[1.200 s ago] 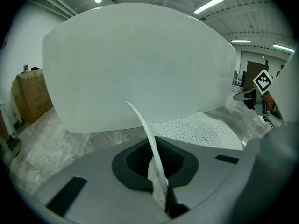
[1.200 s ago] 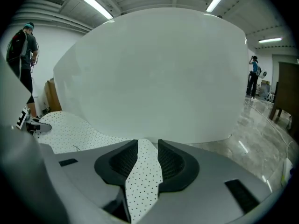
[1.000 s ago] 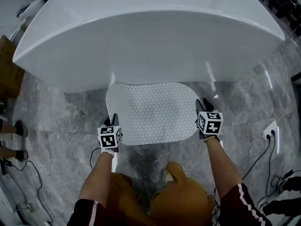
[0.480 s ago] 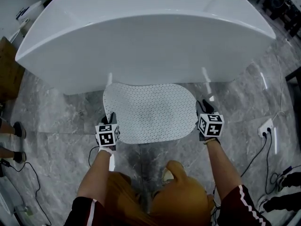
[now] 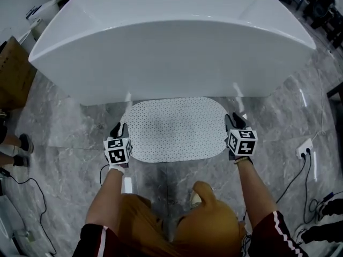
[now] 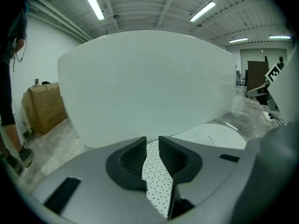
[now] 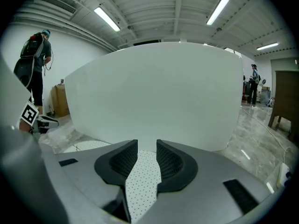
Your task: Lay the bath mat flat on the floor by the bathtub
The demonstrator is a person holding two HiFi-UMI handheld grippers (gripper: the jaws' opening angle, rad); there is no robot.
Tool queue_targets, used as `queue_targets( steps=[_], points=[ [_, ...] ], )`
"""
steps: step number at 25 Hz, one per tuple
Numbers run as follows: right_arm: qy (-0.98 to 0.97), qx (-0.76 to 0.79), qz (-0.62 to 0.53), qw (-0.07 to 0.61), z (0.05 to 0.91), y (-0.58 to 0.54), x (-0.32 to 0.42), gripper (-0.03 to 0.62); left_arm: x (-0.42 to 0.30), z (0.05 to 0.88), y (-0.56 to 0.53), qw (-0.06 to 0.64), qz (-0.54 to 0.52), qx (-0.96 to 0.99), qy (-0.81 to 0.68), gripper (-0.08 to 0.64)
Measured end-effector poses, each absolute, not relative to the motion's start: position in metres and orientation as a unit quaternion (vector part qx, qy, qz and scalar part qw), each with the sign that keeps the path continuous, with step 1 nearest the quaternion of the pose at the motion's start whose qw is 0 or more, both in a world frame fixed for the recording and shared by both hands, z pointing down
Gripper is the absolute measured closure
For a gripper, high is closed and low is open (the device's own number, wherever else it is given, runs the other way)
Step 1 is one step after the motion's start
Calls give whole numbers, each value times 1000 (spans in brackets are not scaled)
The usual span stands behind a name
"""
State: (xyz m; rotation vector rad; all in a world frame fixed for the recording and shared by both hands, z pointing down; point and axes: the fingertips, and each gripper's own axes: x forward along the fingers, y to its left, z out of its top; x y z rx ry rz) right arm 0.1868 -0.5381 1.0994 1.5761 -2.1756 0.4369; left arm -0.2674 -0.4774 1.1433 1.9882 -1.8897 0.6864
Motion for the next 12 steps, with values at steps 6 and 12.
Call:
queue_targets(
  steps=[6, 12],
  points=[
    [-790, 560, 143, 205, 1077, -525, 164, 453, -280, 1118, -462, 142, 222, 701, -663, 466],
    [-791, 562, 134, 203, 1047, -506, 150, 453, -297, 1072, -448, 117, 196, 713, -663, 468]
  ],
)
